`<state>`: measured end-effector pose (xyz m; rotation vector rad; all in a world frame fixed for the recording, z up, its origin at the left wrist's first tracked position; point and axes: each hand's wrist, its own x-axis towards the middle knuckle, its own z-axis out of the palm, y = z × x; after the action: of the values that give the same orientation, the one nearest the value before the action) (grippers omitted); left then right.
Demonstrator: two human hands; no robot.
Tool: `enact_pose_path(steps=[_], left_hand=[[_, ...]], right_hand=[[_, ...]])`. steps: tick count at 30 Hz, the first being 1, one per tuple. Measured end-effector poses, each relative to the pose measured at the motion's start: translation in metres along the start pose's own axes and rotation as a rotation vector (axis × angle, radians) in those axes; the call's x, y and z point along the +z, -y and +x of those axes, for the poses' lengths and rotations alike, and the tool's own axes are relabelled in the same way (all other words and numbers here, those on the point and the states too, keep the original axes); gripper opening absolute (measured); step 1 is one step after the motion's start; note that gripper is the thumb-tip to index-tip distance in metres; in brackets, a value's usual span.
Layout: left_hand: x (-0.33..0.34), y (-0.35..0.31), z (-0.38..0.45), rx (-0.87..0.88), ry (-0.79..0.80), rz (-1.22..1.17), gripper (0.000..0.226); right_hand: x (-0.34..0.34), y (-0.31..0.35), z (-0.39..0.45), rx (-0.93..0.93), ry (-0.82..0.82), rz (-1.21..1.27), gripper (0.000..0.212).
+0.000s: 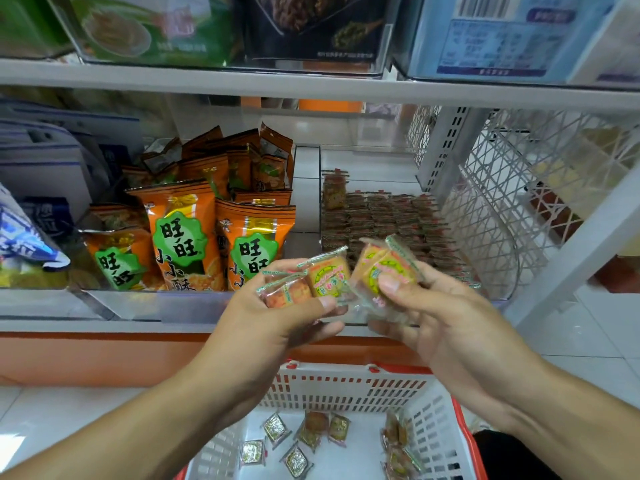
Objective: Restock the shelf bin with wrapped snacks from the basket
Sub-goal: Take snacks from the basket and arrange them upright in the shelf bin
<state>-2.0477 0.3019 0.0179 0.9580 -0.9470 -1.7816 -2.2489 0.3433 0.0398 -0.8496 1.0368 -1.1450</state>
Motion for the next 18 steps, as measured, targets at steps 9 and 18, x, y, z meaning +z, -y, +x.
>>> enact_pose_path(steps=[9, 18], left_hand=[[-0.006, 0.005, 0.002, -0.05, 0.093, 0.058, 0.035], [-0.004, 0.007, 0.002, -0.04, 0.065, 0.203, 0.04]], right_hand=[[-0.013, 0.008, 0.006, 0.021, 0.051, -0.257, 0.051], [-0.006, 0.001, 0.006, 0.163, 0.227, -0.248, 0.042]])
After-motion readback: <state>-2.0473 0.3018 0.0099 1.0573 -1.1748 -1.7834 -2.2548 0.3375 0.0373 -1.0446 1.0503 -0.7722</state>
